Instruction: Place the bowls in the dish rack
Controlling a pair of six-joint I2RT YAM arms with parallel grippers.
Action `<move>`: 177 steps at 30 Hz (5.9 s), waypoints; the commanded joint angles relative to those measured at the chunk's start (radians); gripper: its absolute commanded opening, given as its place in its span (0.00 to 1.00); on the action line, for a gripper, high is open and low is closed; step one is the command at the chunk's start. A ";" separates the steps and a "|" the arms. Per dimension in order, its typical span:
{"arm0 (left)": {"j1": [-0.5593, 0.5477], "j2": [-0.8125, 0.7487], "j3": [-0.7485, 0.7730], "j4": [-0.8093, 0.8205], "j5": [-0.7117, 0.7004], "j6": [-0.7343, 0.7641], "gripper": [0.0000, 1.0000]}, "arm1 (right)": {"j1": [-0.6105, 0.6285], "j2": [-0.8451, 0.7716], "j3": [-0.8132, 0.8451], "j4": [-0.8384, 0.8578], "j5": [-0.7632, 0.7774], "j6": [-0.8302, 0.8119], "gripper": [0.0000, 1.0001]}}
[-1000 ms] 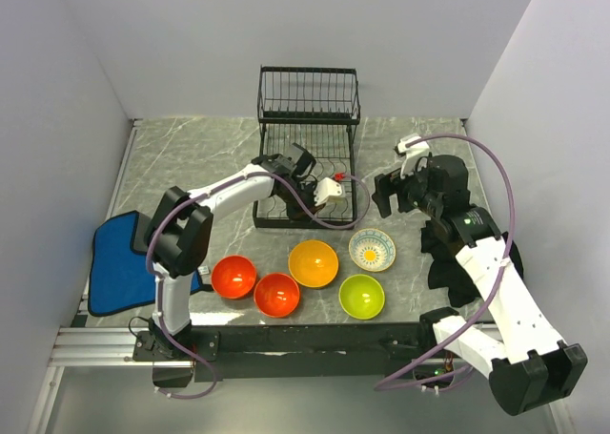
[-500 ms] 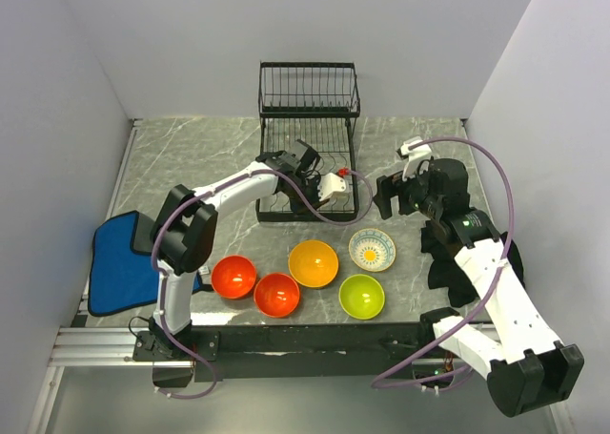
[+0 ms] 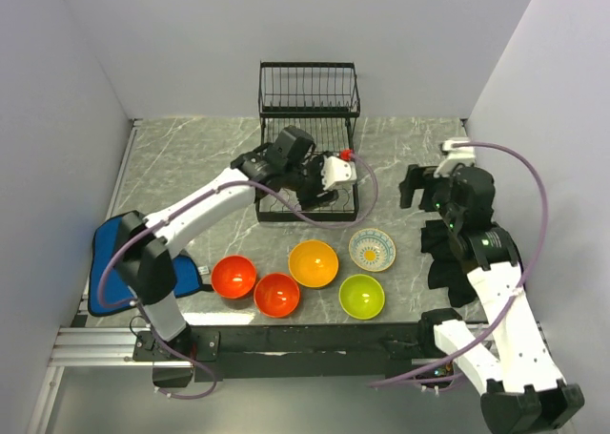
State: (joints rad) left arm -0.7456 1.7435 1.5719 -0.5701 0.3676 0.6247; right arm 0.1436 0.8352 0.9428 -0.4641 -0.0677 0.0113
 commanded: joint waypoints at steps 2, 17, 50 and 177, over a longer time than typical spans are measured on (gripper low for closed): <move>-0.110 -0.048 -0.026 0.032 0.042 -0.109 0.68 | -0.084 -0.042 0.071 0.054 0.252 0.211 1.00; -0.360 0.149 0.083 0.078 -0.146 -0.568 0.58 | -0.223 -0.080 0.157 0.016 0.358 0.414 0.91; -0.495 0.406 0.217 0.125 -0.467 -0.569 0.57 | -0.283 -0.153 0.103 0.008 0.258 0.486 0.88; 0.149 -0.015 -0.383 1.189 0.340 -1.325 0.01 | -0.303 0.182 0.307 -0.111 0.241 0.277 0.86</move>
State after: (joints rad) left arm -0.6182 1.7691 1.2369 0.1139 0.5446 -0.4438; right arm -0.1543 0.9905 1.1862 -0.5663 0.1493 0.3531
